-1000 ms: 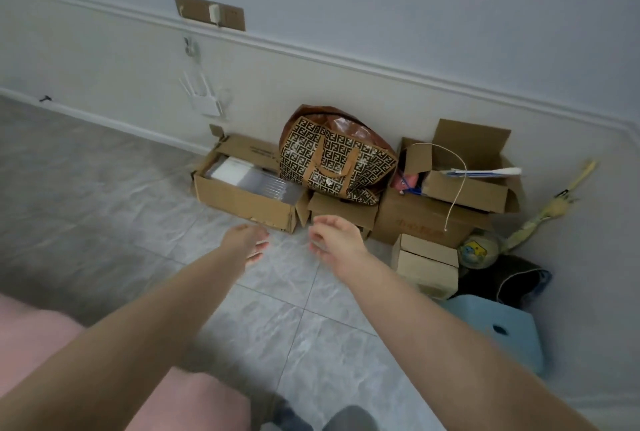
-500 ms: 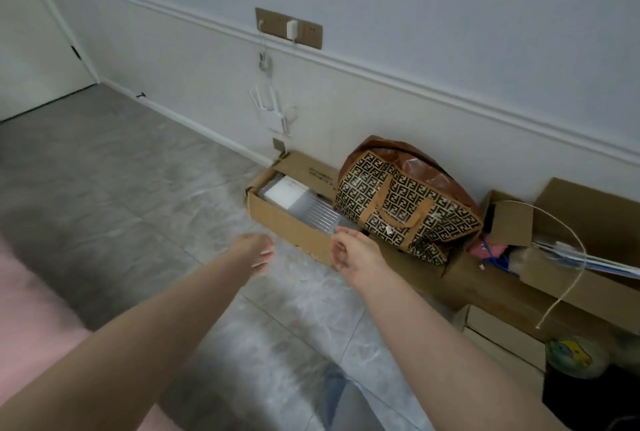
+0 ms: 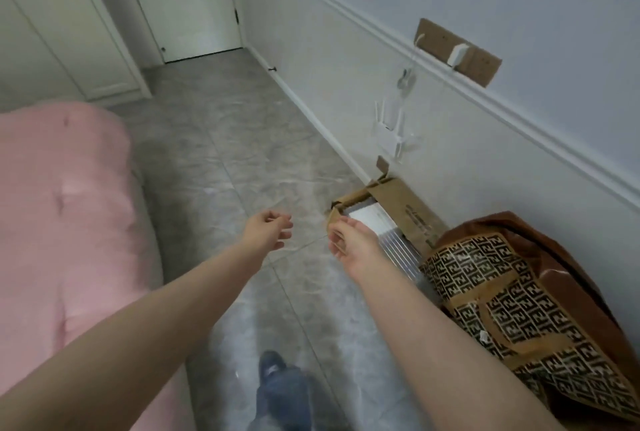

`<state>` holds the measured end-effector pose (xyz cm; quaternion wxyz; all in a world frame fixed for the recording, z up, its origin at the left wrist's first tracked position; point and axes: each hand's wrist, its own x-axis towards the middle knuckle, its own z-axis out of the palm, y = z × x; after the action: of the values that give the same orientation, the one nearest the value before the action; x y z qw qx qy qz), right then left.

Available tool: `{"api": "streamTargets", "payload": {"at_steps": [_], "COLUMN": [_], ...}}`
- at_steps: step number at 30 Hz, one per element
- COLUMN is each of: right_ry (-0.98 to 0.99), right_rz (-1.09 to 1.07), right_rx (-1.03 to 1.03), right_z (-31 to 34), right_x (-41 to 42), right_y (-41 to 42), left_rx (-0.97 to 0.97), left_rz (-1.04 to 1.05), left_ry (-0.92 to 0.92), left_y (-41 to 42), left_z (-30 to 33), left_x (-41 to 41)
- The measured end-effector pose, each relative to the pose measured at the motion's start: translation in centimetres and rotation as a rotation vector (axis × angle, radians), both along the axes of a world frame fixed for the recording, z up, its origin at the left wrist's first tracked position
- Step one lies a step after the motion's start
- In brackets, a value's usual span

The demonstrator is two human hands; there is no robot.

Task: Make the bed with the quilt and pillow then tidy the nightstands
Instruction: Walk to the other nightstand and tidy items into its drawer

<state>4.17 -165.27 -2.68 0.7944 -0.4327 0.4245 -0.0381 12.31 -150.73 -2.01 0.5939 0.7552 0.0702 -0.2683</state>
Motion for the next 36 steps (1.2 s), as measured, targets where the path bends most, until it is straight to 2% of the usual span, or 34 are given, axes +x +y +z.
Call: {"api": "streamTargets", "payload": {"at_steps": [7,13,20,23,31,33,36], "right_ry": [0.059,-0.046,0.058,0.048,0.016,-0.024,-0.020], "right_rz": [0.072,0.125,0.039,0.053,0.274,0.310,0.358], "right_rx": [-0.035,-0.054,0.013,-0.057,-0.162,-0.220,-0.320], "right_z": [1.0,3.4,2.3,1.3,1.6,2.3,2.4], "right_x": [14.4,25.4,37.0,43.1,60.9,66.1,72.5], "right_y": [4.0,7.8,8.3,8.6,8.0,7.5,8.7], "left_rx": [-0.030,-0.043,-0.012,-0.001,-0.007,-0.019,0.080], "left_rz": [0.138,0.243,0.220,0.226,0.412,0.468,0.499], "left_ry": [0.033,0.006,-0.015,-0.031,0.094,0.056,-0.099], "left_y": [6.5,10.8,11.9,12.0,13.0,13.4,14.6], "left_z": [-0.4,0.2,-0.1,-0.4,-1.3,-1.3,-1.6], "left_x": [12.9,22.0,32.1,37.6,53.5,56.9,60.7]}}
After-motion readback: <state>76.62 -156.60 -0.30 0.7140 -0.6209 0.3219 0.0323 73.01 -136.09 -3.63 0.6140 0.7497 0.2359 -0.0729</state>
